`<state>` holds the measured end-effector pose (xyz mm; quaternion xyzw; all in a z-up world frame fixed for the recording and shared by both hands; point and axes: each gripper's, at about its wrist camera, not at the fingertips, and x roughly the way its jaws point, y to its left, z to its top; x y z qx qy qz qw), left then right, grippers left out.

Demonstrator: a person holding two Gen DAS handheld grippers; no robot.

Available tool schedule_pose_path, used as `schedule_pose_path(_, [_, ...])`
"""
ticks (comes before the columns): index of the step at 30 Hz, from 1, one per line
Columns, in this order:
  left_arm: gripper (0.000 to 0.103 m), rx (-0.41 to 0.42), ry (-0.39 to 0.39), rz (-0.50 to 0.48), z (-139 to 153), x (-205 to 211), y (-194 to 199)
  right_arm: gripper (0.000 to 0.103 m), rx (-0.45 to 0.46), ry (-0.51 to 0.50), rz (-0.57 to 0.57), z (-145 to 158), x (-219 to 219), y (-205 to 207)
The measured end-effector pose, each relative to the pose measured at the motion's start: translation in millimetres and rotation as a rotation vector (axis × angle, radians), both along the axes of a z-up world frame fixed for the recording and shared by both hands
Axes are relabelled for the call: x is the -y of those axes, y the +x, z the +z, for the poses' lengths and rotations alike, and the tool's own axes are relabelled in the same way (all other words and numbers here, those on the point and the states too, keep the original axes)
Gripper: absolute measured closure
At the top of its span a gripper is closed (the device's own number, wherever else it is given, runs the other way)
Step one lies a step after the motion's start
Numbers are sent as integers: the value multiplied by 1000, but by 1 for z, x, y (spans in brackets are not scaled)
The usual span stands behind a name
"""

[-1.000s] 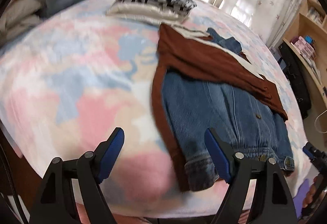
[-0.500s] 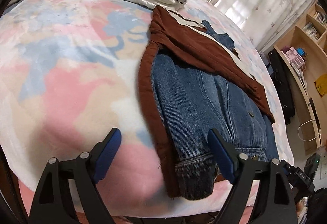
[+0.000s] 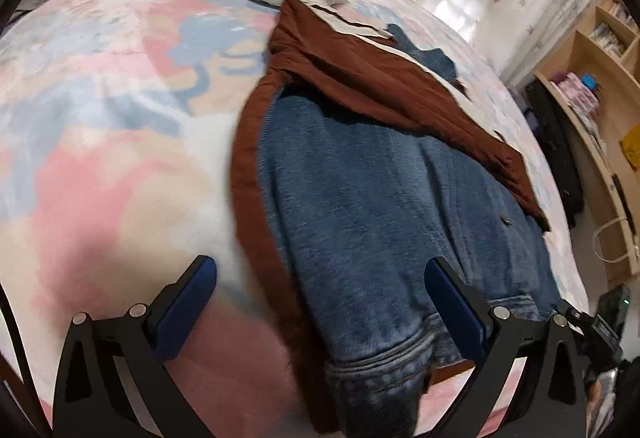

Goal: Fold large clothes
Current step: 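Grasp the denim jacket hem with both tools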

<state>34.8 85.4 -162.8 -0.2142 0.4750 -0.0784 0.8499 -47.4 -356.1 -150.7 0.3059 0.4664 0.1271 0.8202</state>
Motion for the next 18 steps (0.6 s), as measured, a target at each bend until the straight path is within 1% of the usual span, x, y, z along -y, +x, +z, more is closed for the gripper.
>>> schedule_pose_path(3, [1,11,-114,-68,1,-3,5,45,10,35,26,-1,0,5])
schedule_pose_path(5, [1,22,-226,-117,0,-6,8,45,17,76,41,-3,1,9])
schedule_pose_path(7, [1,41,-323,-140,-3,-11,11,45,28,129,53,-4,2,14])
schedule_pose_path(12, [1,102,-435,-143,-7,-19,7,45,58,255,57,-8,11,20])
schedule_pose_path(13, [3,114,-446,-146,-7,-21,6,45,64,279,56,-9,12,21])
schedule_pose_path(14, [6,132,-463,-147,-7,-23,4,45,73,299,58,-10,13,22])
schedule_pose_path(15, [14,142,-475,-149,-7,-25,3,45,78,312,58,-11,13,23])
schedule_pose_path(16, [25,151,-490,-146,-8,-27,3,45,84,326,57,-12,13,24])
schedule_pose_path(17, [32,152,-500,-139,-11,-28,4,45,88,334,57,-12,12,26])
schedule_pose_path(18, [45,149,-506,-135,-13,-30,5,45,93,342,58,-13,12,27])
